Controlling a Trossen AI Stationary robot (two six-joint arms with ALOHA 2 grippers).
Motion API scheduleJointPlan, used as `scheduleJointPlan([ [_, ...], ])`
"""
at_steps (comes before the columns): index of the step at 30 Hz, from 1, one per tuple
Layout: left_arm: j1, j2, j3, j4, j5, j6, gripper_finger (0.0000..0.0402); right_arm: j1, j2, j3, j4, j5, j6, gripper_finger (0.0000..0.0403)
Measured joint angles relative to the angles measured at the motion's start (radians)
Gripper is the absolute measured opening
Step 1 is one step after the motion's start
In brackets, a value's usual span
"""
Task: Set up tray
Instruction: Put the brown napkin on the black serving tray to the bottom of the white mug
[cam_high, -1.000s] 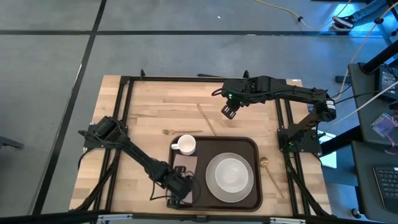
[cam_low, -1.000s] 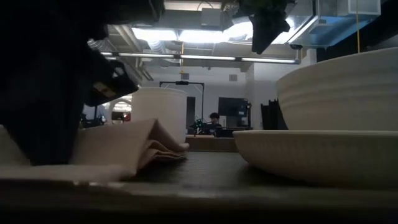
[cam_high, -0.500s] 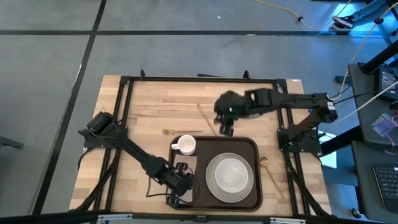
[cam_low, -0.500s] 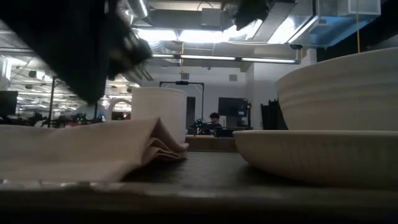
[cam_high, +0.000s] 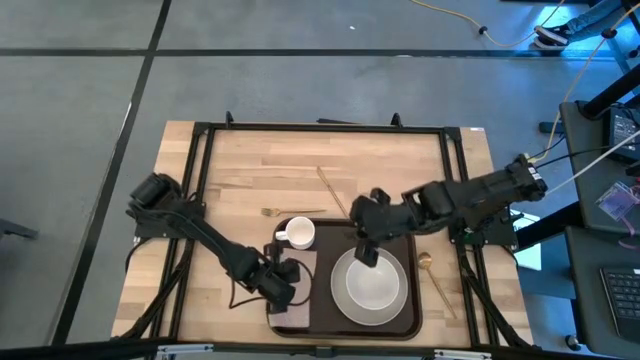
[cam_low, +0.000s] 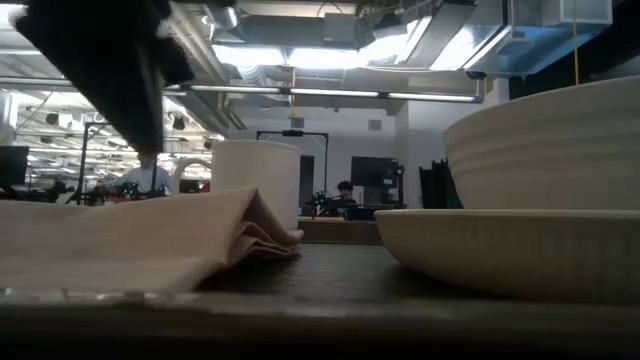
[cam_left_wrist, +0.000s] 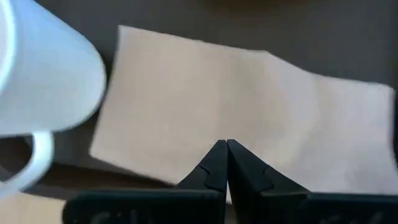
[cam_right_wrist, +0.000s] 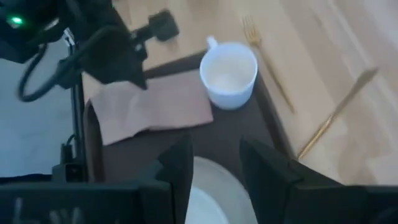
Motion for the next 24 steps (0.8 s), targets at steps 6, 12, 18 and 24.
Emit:
scheduleJointPlan([
  [6,0.052,0.055,0.001,0.031,0.010,0.032,0.0002,0.067,0.023,0.000,-0.004,0.107,0.133,0.0132],
  [12,0.097,0.140,0.001,0.023,0.028,0.032,0.0002,0.091,0.102,0.000,0.042,0.123,0.122,0.0132],
  [18,0.121,0.177,0.009,-0.041,0.014,-0.072,0.0002,0.092,0.159,0.000,-0.019,0.107,0.171,0.0132],
  [24,0.126,0.181,0.006,-0.142,-0.053,-0.181,0.0002,0.091,0.160,0.000,-0.224,0.189,0.349,0.0132],
])
